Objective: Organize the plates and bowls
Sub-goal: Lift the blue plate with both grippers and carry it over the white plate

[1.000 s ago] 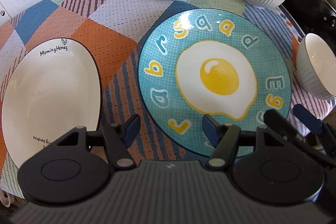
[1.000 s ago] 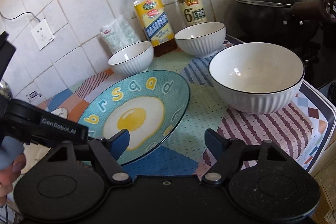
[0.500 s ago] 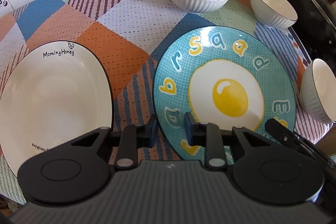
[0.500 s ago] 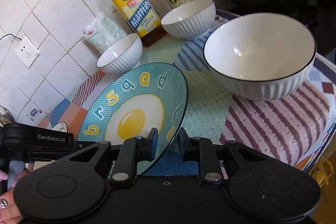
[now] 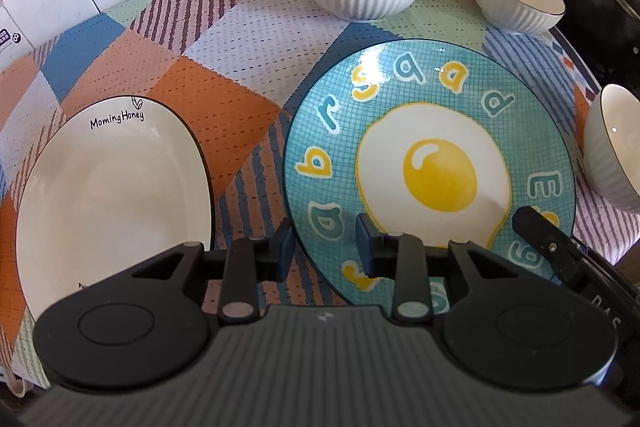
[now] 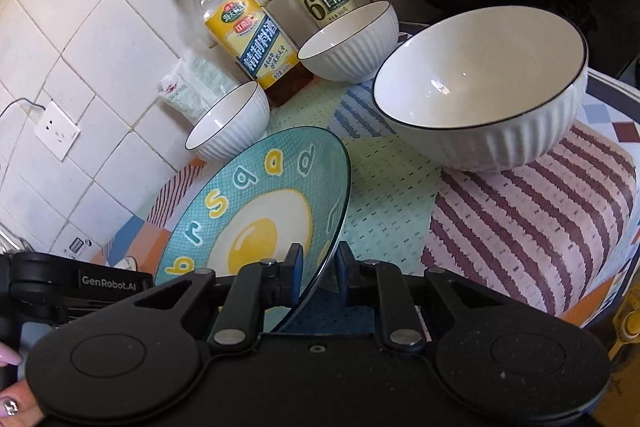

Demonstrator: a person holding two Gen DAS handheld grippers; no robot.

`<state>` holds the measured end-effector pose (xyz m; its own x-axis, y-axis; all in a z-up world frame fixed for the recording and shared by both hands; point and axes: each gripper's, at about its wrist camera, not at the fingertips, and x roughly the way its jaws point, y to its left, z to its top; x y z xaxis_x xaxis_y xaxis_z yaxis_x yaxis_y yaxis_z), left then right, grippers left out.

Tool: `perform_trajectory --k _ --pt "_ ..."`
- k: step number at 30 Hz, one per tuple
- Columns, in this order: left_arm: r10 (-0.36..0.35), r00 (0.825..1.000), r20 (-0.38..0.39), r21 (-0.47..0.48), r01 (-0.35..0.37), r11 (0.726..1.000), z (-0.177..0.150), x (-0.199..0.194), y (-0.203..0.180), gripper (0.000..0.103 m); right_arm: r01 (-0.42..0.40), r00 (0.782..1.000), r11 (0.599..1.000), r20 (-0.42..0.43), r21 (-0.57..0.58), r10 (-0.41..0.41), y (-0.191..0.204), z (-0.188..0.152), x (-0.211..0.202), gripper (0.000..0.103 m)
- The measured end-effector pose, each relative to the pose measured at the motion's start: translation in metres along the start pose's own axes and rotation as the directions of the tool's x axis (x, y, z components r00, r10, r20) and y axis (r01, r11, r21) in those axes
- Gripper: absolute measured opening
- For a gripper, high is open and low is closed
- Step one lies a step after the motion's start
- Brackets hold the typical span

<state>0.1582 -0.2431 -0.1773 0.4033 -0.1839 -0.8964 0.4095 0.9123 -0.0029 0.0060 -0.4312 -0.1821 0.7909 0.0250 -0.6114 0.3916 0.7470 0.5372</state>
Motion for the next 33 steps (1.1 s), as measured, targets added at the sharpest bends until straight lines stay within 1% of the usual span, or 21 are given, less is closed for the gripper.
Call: perform_trajectory --k 3,5,11,13,16,18,22,26,29,33 --pt "-0.037 0.999 -0.004 -0.008 0.037 0.999 0.0 -0.001 0.005 0.03 0.013 1.0 0.999 -0.012 -0.036 -0.014 0.004 0.002 0.0 0.021" --pt "-0.058 0.998 0.008 -0.007 0.058 0.998 -0.001 -0.003 0.008 0.03 0.025 1.0 0.999 -0.013 -0.034 -0.026 0.006 0.002 0.0 0.021" --pt "-0.112 0.993 0.042 -0.02 0.112 0.993 -0.006 -0.013 0.017 0.029 0.018 0.999 0.999 -0.027 -0.047 -0.019 0.006 0.001 -0.003 0.021" --pt "-0.111 0.993 0.043 -0.019 0.112 0.994 -0.008 -0.015 0.018 0.029 0.015 0.999 0.998 -0.029 -0.055 -0.017 0.006 0.001 -0.004 0.022" --pt "-0.094 0.994 0.049 -0.011 0.095 0.995 -0.012 -0.02 0.02 0.029 0.033 0.999 0.994 -0.033 -0.105 -0.037 0.014 -0.004 -0.007 0.022" --pt "-0.095 0.995 0.045 -0.015 0.095 0.995 -0.014 -0.022 0.024 0.029 0.027 0.999 0.993 -0.039 -0.113 -0.032 0.017 -0.006 -0.007 0.022" --pt "-0.104 0.994 0.039 -0.025 0.105 0.994 -0.017 -0.028 0.031 0.029 0.013 0.999 0.992 -0.05 -0.128 -0.02 0.022 -0.009 -0.008 0.022" --pt "-0.13 0.991 0.044 -0.023 0.131 0.991 -0.019 -0.039 0.038 0.029 0.003 0.999 0.99 -0.038 -0.141 -0.008 0.029 -0.009 -0.013 0.022" --pt "-0.131 0.989 0.065 -0.025 0.133 0.991 -0.021 -0.05 0.042 0.029 -0.001 0.999 0.99 -0.033 -0.143 -0.003 0.036 -0.007 -0.018 0.022" --pt "-0.106 0.99 0.091 -0.021 0.108 0.994 -0.027 -0.062 0.048 0.029 -0.015 0.999 0.985 -0.038 -0.173 0.009 0.049 -0.005 -0.022 0.023"
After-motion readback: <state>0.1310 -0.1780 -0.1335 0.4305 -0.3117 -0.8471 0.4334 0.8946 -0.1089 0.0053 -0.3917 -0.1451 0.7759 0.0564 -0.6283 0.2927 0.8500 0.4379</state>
